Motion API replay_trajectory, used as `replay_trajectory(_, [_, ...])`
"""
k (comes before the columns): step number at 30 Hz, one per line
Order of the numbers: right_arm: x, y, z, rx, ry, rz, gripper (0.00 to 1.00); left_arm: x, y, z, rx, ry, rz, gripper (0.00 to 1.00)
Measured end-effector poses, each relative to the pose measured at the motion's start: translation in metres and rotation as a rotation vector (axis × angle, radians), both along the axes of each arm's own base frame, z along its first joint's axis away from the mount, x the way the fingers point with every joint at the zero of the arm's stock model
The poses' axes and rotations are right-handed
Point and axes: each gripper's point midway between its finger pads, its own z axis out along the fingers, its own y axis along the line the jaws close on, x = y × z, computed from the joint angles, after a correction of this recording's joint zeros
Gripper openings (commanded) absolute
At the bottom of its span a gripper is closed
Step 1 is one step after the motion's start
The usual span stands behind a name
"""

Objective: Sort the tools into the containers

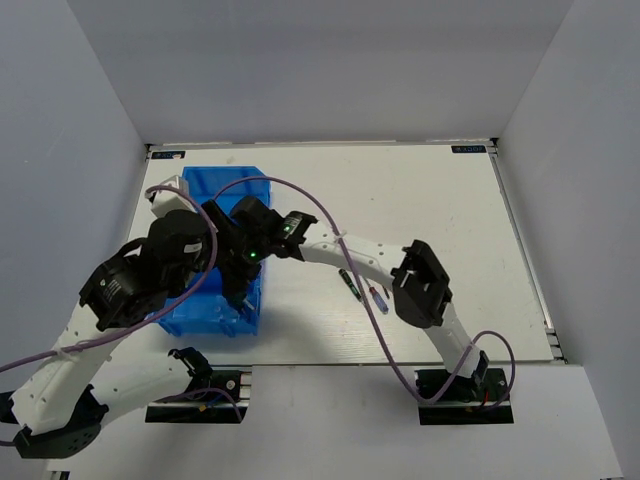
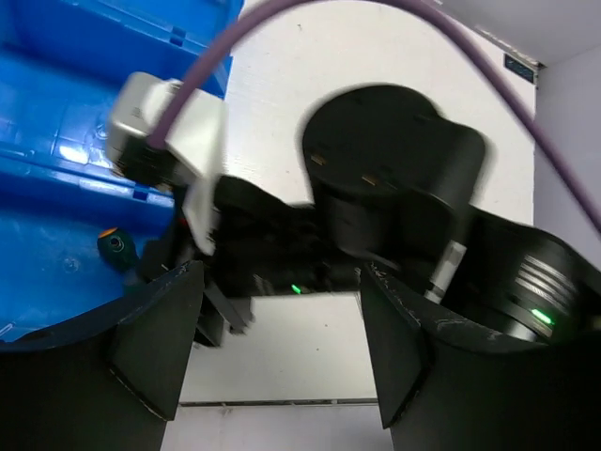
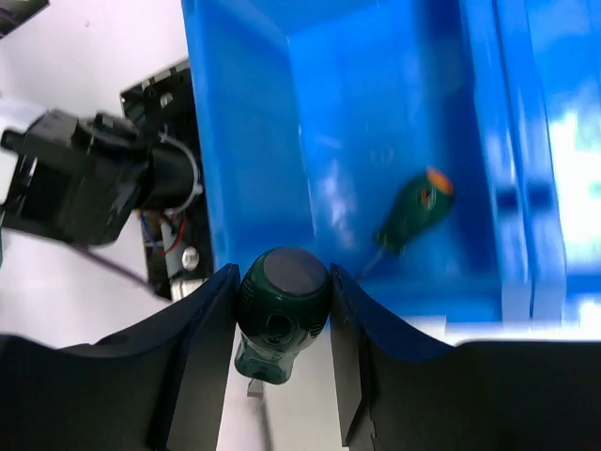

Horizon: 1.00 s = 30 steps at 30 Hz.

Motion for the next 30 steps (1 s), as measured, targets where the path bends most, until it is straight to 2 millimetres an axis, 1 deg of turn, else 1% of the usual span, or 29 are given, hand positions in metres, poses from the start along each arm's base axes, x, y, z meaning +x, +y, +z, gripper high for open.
replay_trajectory(2, [0.004, 0.014, -0.006, 0.024, -0.001, 0.024, 0.0, -0.002, 0.001, 0.005, -0.01, -0.02, -0.012, 0.77])
replay_trajectory(3, [0.006, 0.02, -0.011, 0.032, 0.001, 0.032, 0.02, -0.004, 0.002, 0.007, -0.016, -0.028, -0.017, 0.77])
replay_trajectory(4, [0.008, 0.025, -0.016, 0.041, 0.001, 0.039, 0.13, -0.006, 0.003, 0.009, -0.022, -0.036, -0.021, 0.77])
replay_trajectory(5, [0.011, 0.029, -0.023, 0.046, -0.001, 0.044, 0.43, -0.008, 0.004, 0.011, -0.026, -0.042, -0.027, 0.77])
replay_trajectory(6, [0.012, 0.031, -0.03, 0.042, 0.0, 0.047, 0.53, -0.01, 0.005, 0.012, -0.031, -0.047, -0.034, 0.77])
replay_trajectory(8, [0.015, 0.032, -0.043, 0.027, 0.005, 0.047, 0.65, -0.013, 0.007, 0.015, -0.037, -0.057, -0.042, 0.77])
replay_trajectory(11, [0.019, 0.033, -0.043, 0.037, -0.004, 0.045, 0.65, -0.015, 0.007, 0.013, -0.03, -0.061, -0.061, 0.77])
replay_trajectory(13, [0.024, 0.033, -0.037, 0.055, -0.015, 0.037, 0.65, -0.015, 0.004, 0.012, -0.024, -0.058, -0.078, 0.77])
replay_trajectory(14, [0.026, 0.032, -0.034, 0.063, -0.02, 0.033, 0.65, -0.014, 0.002, 0.012, -0.025, -0.061, -0.085, 0.76])
replay_trajectory(15, [0.027, 0.03, -0.03, 0.069, -0.024, 0.027, 0.61, -0.012, -0.001, 0.013, -0.027, -0.068, -0.094, 0.74])
replay_trajectory(16, [0.029, 0.025, -0.025, 0.072, -0.029, 0.018, 0.54, -0.011, -0.003, 0.013, -0.029, -0.073, -0.104, 0.7])
replay_trajectory(17, [0.032, 0.02, -0.02, 0.072, -0.034, 0.007, 0.23, -0.01, -0.007, 0.013, -0.031, -0.08, -0.118, 0.55])
replay_trajectory(18, [0.036, 0.014, -0.012, 0.078, -0.05, -0.007, 0.06, -0.009, -0.01, 0.013, -0.037, -0.086, -0.126, 0.45])
replay_trajectory(19, [0.04, 0.005, -0.004, 0.079, -0.054, -0.033, 0.0, -0.007, -0.013, 0.013, -0.039, -0.098, -0.14, 0.33])
replay_trajectory(20, [0.047, -0.005, 0.005, 0.08, -0.069, -0.062, 0.0, -0.006, -0.016, 0.011, -0.039, -0.103, -0.151, 0.14])
replay_trajectory(22, [0.062, -0.03, 0.021, 0.067, -0.114, -0.141, 0.0, -0.003, -0.024, 0.006, -0.038, -0.109, -0.182, 0.0])
replay_trajectory(24, [0.08, -0.06, 0.035, 0.047, -0.177, -0.236, 0.0, 0.001, -0.034, -0.001, -0.031, -0.101, -0.219, 0.0])
replay_trajectory(26, [0.097, -0.096, 0.039, 0.012, -0.233, -0.315, 0.0, 0.007, -0.05, -0.01, -0.03, -0.082, -0.26, 0.0])
replay_trajectory(27, [0.104, -0.115, 0.035, -0.02, -0.254, -0.351, 0.17, 0.012, -0.06, -0.018, -0.024, -0.061, -0.282, 0.0])
replay_trajectory(28, [0.109, -0.135, 0.027, -0.057, -0.265, -0.379, 0.31, 0.018, -0.071, -0.028, -0.016, -0.037, -0.304, 0.03])
replay_trajectory(29, [0.111, -0.153, 0.016, -0.099, -0.272, -0.402, 0.42, 0.023, -0.082, -0.038, -0.008, -0.011, -0.326, 0.13])
replay_trajectory(30, [0.112, -0.176, 0.001, -0.159, -0.273, -0.42, 0.46, 0.028, -0.091, -0.05, 0.005, 0.016, -0.345, 0.24])
